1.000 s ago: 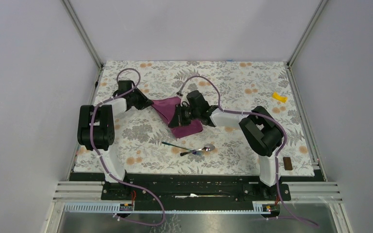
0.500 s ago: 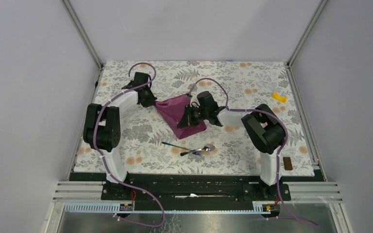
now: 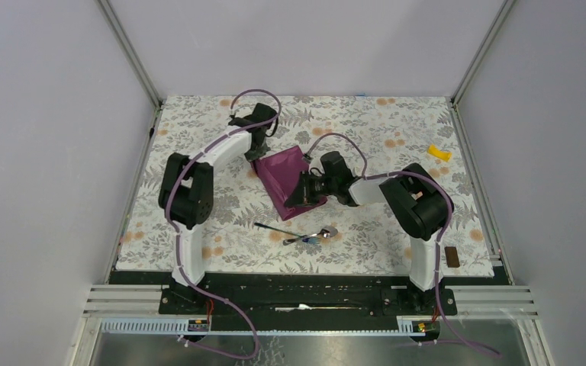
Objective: Fold the napkin into a case and place the utensils inside
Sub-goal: Fold the lower triangle-folded napkin at the center of the board.
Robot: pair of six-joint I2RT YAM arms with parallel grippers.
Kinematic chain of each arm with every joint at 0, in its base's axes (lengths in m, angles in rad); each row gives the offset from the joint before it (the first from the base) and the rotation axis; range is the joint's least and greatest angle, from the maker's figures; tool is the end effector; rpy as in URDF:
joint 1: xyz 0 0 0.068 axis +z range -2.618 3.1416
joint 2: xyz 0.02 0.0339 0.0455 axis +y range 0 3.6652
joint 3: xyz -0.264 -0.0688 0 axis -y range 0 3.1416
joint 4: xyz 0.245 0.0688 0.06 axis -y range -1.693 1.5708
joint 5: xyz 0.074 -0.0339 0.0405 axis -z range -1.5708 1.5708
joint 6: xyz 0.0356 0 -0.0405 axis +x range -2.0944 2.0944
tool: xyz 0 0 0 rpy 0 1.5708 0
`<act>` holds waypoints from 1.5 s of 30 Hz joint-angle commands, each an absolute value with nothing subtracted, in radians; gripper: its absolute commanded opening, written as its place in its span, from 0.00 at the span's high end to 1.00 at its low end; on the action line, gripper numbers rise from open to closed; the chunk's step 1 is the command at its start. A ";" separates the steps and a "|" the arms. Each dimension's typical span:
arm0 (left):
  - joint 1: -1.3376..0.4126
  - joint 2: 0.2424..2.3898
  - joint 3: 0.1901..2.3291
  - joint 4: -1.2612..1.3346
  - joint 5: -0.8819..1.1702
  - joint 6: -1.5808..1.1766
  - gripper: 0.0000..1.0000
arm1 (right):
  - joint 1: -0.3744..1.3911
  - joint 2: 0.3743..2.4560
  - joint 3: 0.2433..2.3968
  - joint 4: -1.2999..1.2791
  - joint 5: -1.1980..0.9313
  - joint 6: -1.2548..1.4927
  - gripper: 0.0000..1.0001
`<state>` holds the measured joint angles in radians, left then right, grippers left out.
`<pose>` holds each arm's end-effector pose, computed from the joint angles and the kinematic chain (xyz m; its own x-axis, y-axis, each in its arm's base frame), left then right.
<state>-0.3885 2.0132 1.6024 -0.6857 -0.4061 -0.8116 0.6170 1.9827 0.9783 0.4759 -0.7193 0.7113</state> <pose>0.4036 -0.1500 0.2143 -0.6980 -0.4343 -0.5693 -0.4726 0.8767 -0.0894 0.3085 0.2476 0.1301 -0.8986 -0.0354 -0.4373 -0.4128 0.4059 0.8154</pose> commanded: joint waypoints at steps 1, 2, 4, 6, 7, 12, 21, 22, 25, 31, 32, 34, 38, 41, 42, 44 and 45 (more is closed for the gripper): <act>-0.403 2.084 1.728 -0.758 -0.571 -0.864 1.00 | 0.598 1.953 0.941 0.476 -0.766 0.739 1.00; -0.411 2.092 1.735 -0.758 -0.573 -0.866 1.00 | 0.598 1.953 0.938 0.476 -0.765 0.739 1.00; -0.425 2.109 1.751 -0.758 -0.578 -0.874 1.00 | 0.596 1.953 0.934 0.471 -0.763 0.737 1.00; -0.436 2.132 1.772 -0.758 -0.572 -0.872 1.00 | 0.595 1.950 0.930 0.465 -0.762 0.731 1.00; -0.441 2.144 1.784 -0.758 -0.561 -0.870 1.00 | 0.596 1.950 0.926 0.464 -0.762 0.728 1.00; -0.464 2.196 1.827 -0.757 -0.539 -0.860 1.00 | 0.596 1.949 0.924 0.439 -0.764 0.715 1.00; -0.486 2.252 1.860 -0.735 -0.488 -0.831 0.98 | 0.595 1.926 0.929 0.351 -0.716 0.672 0.95; -0.486 2.255 1.863 -0.734 -0.485 -0.830 0.98 | 0.595 1.923 0.932 0.337 -0.707 0.665 0.94; -0.489 2.260 1.861 -0.721 -0.476 -0.820 0.98 | 0.596 1.913 0.940 0.293 -0.681 0.632 0.87; -0.491 2.262 1.845 -0.705 -0.469 -0.809 0.97 | 0.595 1.858 0.972 0.172 -0.597 0.535 0.65; -0.491 2.261 1.841 -0.701 -0.466 -0.807 0.97 | 0.595 1.846 0.977 0.157 -0.582 0.517 0.58; -0.491 2.260 1.837 -0.695 -0.460 -0.805 0.97 | 0.596 1.826 0.991 0.125 -0.532 0.473 0.46; -0.495 2.255 1.828 -0.687 -0.455 -0.800 0.97 | 0.597 1.823 1.042 0.082 -0.446 0.397 0.30; -0.497 2.249 1.817 -0.681 -0.453 -0.791 0.97 | 0.598 1.853 1.102 0.044 -0.377 0.356 0.24; -0.497 2.246 1.812 -0.679 -0.452 -0.787 0.97 | 0.597 1.866 1.122 0.034 -0.365 0.344 0.23; -0.497 2.238 1.802 -0.675 -0.449 -0.779 0.97 | 0.598 1.893 1.160 0.027 -0.371 0.334 0.22; -0.497 2.234 1.794 -0.668 -0.446 -0.777 0.97 | 0.597 1.908 1.176 0.024 -0.379 0.337 0.23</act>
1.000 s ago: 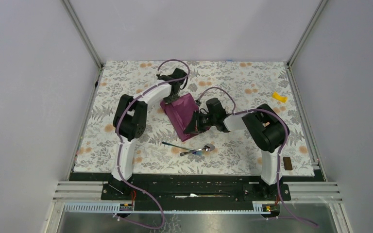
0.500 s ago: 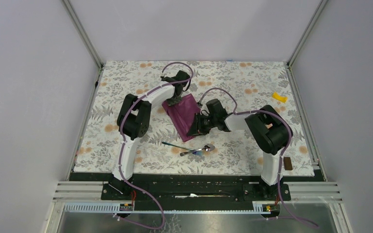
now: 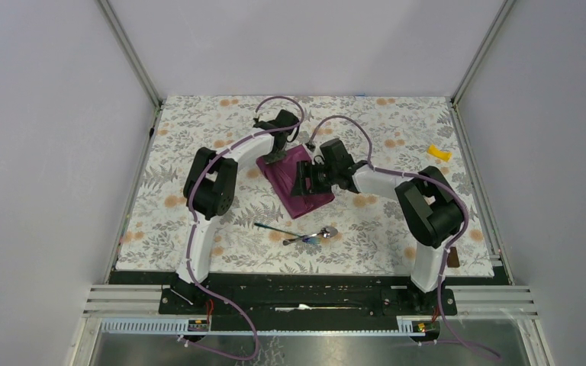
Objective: Fold the napkin into a case and place the utensils inside
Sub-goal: Fold the lower triangle-folded napkin at the center of the board.
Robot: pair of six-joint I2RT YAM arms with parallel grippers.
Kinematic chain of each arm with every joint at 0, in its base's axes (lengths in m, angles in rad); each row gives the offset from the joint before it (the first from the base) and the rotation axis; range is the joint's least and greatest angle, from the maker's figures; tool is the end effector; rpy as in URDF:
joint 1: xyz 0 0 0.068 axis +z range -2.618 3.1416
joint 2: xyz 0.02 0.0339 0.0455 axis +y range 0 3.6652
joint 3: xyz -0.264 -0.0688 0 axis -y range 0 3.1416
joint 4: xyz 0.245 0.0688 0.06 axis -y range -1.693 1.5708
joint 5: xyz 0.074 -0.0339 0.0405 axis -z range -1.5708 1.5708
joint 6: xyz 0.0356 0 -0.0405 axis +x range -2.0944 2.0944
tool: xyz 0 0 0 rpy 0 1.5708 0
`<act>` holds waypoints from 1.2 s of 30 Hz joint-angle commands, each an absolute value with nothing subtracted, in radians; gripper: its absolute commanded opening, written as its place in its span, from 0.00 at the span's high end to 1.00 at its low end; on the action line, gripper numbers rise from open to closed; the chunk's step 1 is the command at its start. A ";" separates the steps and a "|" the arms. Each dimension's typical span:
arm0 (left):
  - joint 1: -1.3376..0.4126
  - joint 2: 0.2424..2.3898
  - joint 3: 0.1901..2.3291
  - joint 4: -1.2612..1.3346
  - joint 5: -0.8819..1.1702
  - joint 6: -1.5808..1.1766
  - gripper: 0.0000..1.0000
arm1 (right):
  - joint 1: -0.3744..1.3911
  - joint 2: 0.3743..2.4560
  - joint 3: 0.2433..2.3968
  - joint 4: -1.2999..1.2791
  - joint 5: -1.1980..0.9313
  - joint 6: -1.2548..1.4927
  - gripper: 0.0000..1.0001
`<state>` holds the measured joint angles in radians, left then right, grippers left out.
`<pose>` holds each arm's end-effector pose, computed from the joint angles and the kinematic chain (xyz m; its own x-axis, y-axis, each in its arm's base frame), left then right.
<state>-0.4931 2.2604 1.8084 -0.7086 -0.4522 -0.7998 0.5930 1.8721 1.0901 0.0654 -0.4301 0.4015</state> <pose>0.4274 -0.2120 0.1669 -0.7582 -0.3249 -0.5653 -0.3896 0.9210 -0.0068 0.3190 0.2329 0.1657 -0.8018 -0.1120 -0.5870 -0.4947 0.6755 0.5468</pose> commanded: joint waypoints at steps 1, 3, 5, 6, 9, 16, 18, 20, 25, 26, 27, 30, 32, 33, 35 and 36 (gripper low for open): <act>-0.497 2.229 1.788 -0.663 -0.444 -0.775 0.97 | 0.597 1.920 1.186 0.025 -0.382 0.342 0.23; -0.497 2.223 1.777 -0.657 -0.436 -0.775 0.97 | 0.597 1.941 1.196 0.041 -0.391 0.356 0.24; -0.497 2.219 1.769 -0.652 -0.429 -0.777 0.97 | 0.597 1.966 1.216 0.049 -0.405 0.365 0.27; -0.497 2.218 1.768 -0.652 -0.427 -0.778 0.97 | 0.597 1.979 1.227 0.049 -0.407 0.369 0.27; -0.497 2.214 1.764 -0.651 -0.423 -0.779 0.98 | 0.597 2.003 1.258 0.049 -0.415 0.374 0.29; -0.497 2.192 1.750 -0.640 -0.419 -0.776 0.97 | 0.597 2.058 1.321 0.052 -0.429 0.372 0.38; -0.497 2.191 1.751 -0.639 -0.414 -0.775 0.97 | 0.597 2.081 1.336 0.070 -0.441 0.385 0.44; -0.497 2.189 1.752 -0.638 -0.411 -0.774 0.97 | 0.596 2.103 1.358 0.073 -0.442 0.400 0.51; -0.497 2.181 1.754 -0.638 -0.394 -0.768 0.96 | 0.596 2.103 1.357 0.072 -0.420 0.447 0.74; -0.497 2.179 1.756 -0.637 -0.385 -0.762 0.93 | 0.596 2.097 1.342 0.074 -0.409 0.461 0.80; -0.497 2.174 1.754 -0.632 -0.372 -0.754 0.88 | 0.594 2.092 1.328 0.082 -0.401 0.478 0.87; -0.496 2.142 1.734 -0.601 -0.325 -0.733 0.70 | 0.584 2.090 1.294 0.116 -0.427 0.536 1.00; -0.494 2.117 1.718 -0.584 -0.271 -0.724 0.59 | 0.577 2.091 1.280 0.137 -0.452 0.566 1.00; -0.493 2.101 1.707 -0.571 -0.248 -0.721 0.52 | 0.576 2.088 1.272 0.148 -0.460 0.580 1.00; -0.489 2.069 1.688 -0.545 -0.200 -0.709 0.44 | 0.571 2.085 1.263 0.165 -0.475 0.594 1.00; -0.488 2.053 1.682 -0.538 -0.180 -0.704 0.40 | 0.571 2.081 1.258 0.170 -0.477 0.601 1.00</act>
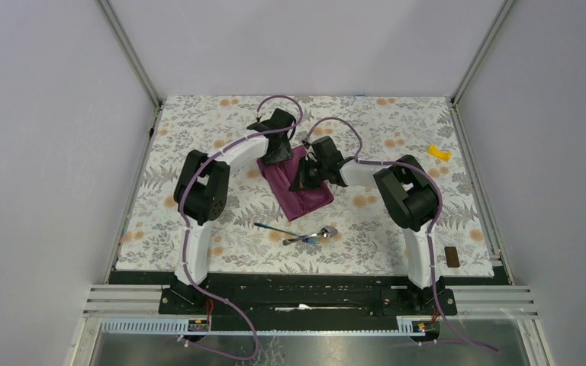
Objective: Fold the napkin into a case and place the utensils inside
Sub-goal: Fold the lower triangle-folded napkin at the center of the board.
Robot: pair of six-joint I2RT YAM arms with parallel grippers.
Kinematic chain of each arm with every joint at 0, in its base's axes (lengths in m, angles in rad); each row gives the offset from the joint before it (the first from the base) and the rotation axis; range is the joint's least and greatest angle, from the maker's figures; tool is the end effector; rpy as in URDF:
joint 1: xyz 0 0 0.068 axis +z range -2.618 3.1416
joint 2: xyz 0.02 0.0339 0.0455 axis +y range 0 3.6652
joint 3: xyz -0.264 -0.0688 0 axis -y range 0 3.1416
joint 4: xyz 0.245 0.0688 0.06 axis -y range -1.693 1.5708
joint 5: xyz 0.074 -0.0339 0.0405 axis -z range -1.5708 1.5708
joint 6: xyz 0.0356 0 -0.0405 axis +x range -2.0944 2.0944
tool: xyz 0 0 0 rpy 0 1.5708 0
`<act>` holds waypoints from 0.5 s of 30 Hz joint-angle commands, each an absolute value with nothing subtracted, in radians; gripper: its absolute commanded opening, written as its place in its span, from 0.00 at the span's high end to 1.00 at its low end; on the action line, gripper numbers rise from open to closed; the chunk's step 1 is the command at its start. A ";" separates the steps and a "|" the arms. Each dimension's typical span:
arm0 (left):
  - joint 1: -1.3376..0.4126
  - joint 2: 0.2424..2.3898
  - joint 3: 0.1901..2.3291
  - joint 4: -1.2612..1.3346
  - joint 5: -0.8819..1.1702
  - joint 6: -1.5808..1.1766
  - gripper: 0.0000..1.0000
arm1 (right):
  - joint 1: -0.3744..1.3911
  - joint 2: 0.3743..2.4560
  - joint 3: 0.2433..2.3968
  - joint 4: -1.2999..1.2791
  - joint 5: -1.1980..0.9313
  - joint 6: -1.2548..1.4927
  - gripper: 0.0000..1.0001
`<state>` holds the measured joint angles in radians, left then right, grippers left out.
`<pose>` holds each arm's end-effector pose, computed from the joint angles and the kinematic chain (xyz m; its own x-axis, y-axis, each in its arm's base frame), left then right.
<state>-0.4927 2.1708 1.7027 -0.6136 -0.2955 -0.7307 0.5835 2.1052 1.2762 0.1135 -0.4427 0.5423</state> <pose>0.4151 -0.2111 0.1790 -0.8008 -0.2948 -0.5215 -0.2719 0.9546 -0.1221 0.3624 0.2575 0.1310 -0.8651 -0.0123 -0.5014 -0.3750 0.6798 0.6302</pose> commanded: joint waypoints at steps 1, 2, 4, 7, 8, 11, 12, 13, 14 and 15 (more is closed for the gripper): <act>-0.487 2.036 1.676 -0.529 -0.160 -0.698 0.36 | 0.569 2.077 1.252 0.176 -0.477 0.607 1.00; -0.484 2.019 1.668 -0.519 -0.135 -0.692 0.32 | 0.567 2.074 1.244 0.185 -0.478 0.613 1.00; -0.475 1.984 1.648 -0.498 -0.082 -0.688 0.28 | 0.563 2.068 1.231 0.198 -0.477 0.627 1.00; -0.439 1.928 1.584 -0.438 0.022 -0.700 0.25 | 0.558 2.069 1.219 0.212 -0.482 0.641 1.00; -0.420 1.910 1.552 -0.413 0.065 -0.711 0.25 | 0.556 2.069 1.217 0.216 -0.486 0.645 1.00; -0.367 1.866 1.471 -0.365 0.113 -0.728 0.32 | 0.552 2.067 1.211 0.219 -0.482 0.647 1.00; -0.352 1.860 1.453 -0.361 0.110 -0.729 0.36 | 0.551 2.066 1.209 0.221 -0.483 0.648 1.00; -0.334 1.855 1.433 -0.361 0.107 -0.730 0.44 | 0.549 2.066 1.207 0.224 -0.482 0.650 1.00; -0.318 1.853 1.419 -0.360 0.102 -0.729 0.51 | 0.547 2.066 1.206 0.226 -0.484 0.651 1.00; -0.305 1.852 1.410 -0.362 0.093 -0.727 0.58 | 0.547 2.065 1.206 0.227 -0.484 0.649 1.00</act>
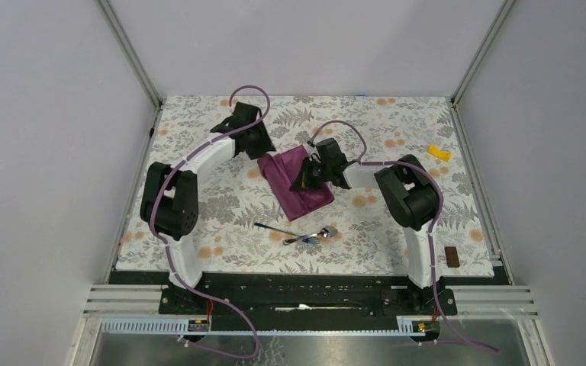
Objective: Fold the napkin into a case and place the utensils inside
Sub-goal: Fold the lower triangle-folded napkin at the center of the board.
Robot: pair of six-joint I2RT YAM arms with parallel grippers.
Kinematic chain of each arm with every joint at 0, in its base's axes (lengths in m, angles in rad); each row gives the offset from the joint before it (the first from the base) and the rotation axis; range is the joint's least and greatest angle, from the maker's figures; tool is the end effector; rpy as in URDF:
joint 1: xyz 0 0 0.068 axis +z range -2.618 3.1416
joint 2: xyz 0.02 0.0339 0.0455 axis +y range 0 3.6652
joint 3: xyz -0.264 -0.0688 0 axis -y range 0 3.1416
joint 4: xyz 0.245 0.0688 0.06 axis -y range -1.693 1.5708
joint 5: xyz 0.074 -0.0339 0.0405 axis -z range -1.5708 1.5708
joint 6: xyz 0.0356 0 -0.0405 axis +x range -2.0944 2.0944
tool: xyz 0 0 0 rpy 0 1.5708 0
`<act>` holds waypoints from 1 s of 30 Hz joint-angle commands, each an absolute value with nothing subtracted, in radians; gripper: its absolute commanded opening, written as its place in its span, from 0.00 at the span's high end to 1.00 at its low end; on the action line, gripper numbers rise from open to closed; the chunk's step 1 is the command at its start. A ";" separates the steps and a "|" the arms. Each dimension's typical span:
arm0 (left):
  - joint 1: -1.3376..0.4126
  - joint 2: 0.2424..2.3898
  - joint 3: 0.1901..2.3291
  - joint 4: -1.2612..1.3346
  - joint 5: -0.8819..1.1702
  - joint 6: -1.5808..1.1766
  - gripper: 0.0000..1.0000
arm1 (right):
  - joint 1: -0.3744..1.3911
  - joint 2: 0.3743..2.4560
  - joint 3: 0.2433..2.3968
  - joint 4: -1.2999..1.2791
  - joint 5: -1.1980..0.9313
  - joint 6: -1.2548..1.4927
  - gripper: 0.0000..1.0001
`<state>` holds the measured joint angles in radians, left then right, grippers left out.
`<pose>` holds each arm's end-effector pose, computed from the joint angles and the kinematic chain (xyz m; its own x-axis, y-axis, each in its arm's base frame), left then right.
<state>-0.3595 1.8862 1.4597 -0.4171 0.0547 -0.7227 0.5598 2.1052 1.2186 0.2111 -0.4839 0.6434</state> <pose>0.3949 -0.1505 0.2359 -0.7793 -0.4126 -0.4716 -0.1735 0.8653 -0.4703 0.3625 0.2467 0.1228 -0.8905 0.0687 -0.4498 -0.3043 0.6451 0.7009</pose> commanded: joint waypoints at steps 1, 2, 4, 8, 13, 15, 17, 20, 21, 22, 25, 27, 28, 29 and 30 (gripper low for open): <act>-0.294 1.854 1.403 -0.362 0.081 -0.722 0.63 | 0.548 2.065 1.204 0.227 -0.484 0.648 1.00; -0.287 1.860 1.402 -0.364 0.072 -0.715 0.67 | 0.547 2.066 1.204 0.230 -0.485 0.648 1.00; -0.275 1.879 1.413 -0.373 0.068 -0.705 0.75 | 0.547 2.069 1.206 0.231 -0.490 0.646 1.00; -0.272 1.928 1.448 -0.385 0.040 -0.693 0.84 | 0.547 2.072 1.210 0.232 -0.496 0.645 1.00; -0.272 2.008 1.496 -0.371 0.089 -0.691 0.88 | 0.547 2.070 1.212 0.231 -0.500 0.635 1.00; -0.273 2.031 1.509 -0.368 0.104 -0.698 0.89 | 0.548 2.071 1.214 0.232 -0.504 0.631 0.99; -0.275 2.040 1.508 -0.348 0.116 -0.705 0.90 | 0.547 2.071 1.216 0.229 -0.506 0.625 0.97; -0.280 2.043 1.506 -0.326 0.119 -0.711 0.90 | 0.547 2.076 1.223 0.225 -0.507 0.619 0.95; -0.281 2.043 1.504 -0.321 0.119 -0.712 0.90 | 0.547 2.079 1.226 0.222 -0.507 0.615 0.95; -0.283 2.044 1.505 -0.316 0.118 -0.714 0.90 | 0.547 2.082 1.232 0.218 -0.507 0.612 0.95; -0.285 2.053 1.502 -0.304 0.126 -0.719 0.90 | 0.546 2.093 1.254 0.202 -0.506 0.602 0.92; -0.286 2.059 1.506 -0.301 0.135 -0.722 0.90 | 0.546 2.098 1.265 0.191 -0.505 0.596 0.91; -0.287 2.063 1.508 -0.297 0.138 -0.722 0.90 | 0.547 2.099 1.269 0.186 -0.501 0.592 0.89; -0.287 2.066 1.512 -0.296 0.142 -0.722 0.90 | 0.547 2.097 1.270 0.182 -0.497 0.588 0.88; -0.288 2.072 1.516 -0.296 0.145 -0.723 0.90 | 0.546 2.095 1.273 0.176 -0.495 0.584 0.85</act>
<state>-0.2825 2.0544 1.4696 -0.3477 0.1127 -0.7132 0.5556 2.1052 1.2285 0.2024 -0.4950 0.6228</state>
